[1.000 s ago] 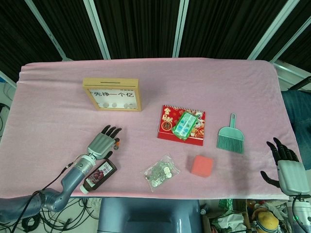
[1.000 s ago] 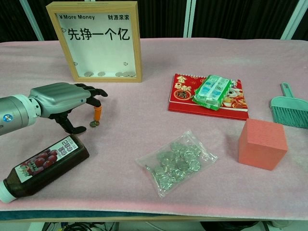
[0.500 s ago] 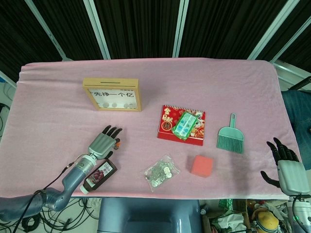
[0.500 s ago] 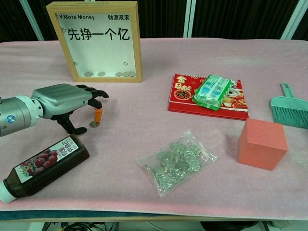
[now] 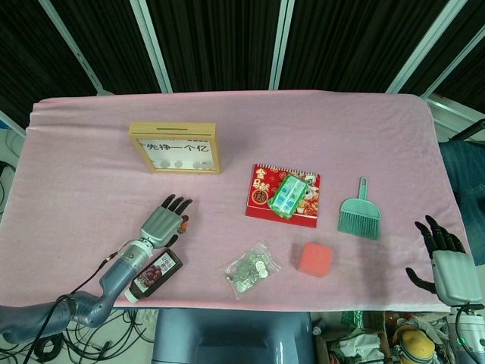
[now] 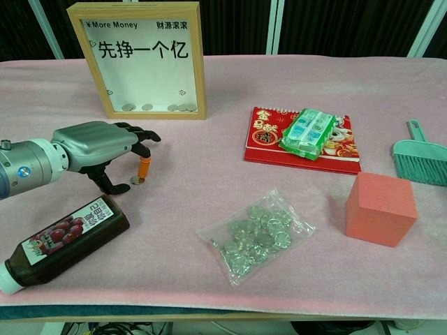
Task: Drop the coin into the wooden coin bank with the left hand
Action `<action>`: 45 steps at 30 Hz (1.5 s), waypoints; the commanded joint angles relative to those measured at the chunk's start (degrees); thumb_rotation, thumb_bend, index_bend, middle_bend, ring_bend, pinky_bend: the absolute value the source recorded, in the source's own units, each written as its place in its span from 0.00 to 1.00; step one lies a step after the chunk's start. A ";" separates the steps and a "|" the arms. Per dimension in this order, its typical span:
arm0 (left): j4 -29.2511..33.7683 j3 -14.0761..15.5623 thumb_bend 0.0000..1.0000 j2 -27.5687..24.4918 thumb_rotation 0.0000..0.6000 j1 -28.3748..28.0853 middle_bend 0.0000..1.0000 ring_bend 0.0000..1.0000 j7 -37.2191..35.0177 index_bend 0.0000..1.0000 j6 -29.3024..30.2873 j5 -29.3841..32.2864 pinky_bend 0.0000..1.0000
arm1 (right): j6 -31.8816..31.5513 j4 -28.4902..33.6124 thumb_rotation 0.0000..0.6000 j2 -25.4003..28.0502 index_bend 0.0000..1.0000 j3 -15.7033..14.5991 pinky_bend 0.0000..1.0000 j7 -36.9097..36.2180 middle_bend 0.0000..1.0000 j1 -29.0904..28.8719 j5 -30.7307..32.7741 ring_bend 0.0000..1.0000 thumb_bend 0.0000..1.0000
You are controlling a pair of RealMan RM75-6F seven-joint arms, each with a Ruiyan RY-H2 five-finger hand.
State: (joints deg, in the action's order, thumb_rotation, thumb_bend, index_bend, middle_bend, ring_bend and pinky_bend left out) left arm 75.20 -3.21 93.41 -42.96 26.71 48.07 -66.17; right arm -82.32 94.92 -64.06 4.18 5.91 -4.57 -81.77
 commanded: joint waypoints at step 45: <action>-1.26 -0.35 0.41 0.98 1.00 -0.98 0.04 0.00 -0.29 0.35 0.27 0.40 0.00 | 1.07 0.70 1.00 0.27 0.13 0.04 0.16 0.08 0.00 -0.20 1.14 0.10 0.16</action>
State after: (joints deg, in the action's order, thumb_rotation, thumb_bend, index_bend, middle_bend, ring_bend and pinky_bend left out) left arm 73.92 -3.54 94.39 -43.94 26.42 48.24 -65.69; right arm -81.26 95.61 -63.80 4.21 5.98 -4.77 -80.64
